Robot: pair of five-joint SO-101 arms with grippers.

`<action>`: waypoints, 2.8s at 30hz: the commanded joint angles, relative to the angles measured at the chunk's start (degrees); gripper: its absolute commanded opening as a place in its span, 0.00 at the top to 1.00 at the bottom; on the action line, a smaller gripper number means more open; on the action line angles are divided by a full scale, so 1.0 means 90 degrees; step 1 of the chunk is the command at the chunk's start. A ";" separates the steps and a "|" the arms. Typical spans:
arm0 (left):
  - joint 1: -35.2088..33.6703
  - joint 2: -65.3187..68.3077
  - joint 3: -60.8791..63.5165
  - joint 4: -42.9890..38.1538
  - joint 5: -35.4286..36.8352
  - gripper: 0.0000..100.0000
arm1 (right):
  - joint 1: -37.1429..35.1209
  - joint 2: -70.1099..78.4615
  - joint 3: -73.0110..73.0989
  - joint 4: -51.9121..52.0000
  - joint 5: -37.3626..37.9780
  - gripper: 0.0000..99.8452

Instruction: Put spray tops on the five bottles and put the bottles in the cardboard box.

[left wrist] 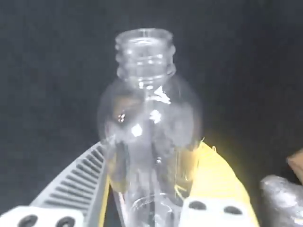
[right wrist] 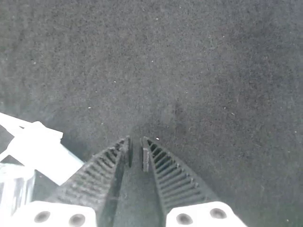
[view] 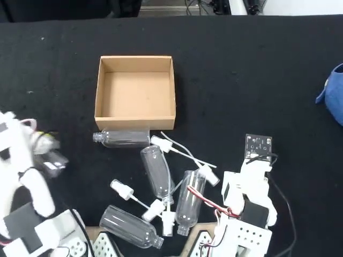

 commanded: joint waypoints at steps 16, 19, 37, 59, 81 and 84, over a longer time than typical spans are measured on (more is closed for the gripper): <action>-0.1841 -0.0010 0.0142 -0.0078 -0.8068 0.74 | 0.0127 -0.0454 -0.0044 0.0020 0.0000 0.98; -0.1841 -0.0010 0.0093 -0.0078 -0.8088 0.75 | 0.0127 -0.0454 -0.0044 0.0020 0.0000 0.98; -0.1968 -0.0098 0.1040 -0.0889 -0.9143 0.84 | 0.0127 -0.0454 -0.0044 0.0020 0.0000 0.98; -0.0825 -0.0010 -0.0913 0.1338 -0.9582 0.71 | 0.0127 -0.0454 -0.0044 0.0020 0.0000 0.98; -0.0454 0.1739 -0.1705 0.0274 -0.9514 0.99 | 0.0127 -0.0454 -0.0044 0.0020 0.0000 0.98; -0.0952 0.1807 -0.2115 0.0283 -0.9553 0.95 | 0.0127 -0.0454 -0.0044 0.0020 0.0000 0.98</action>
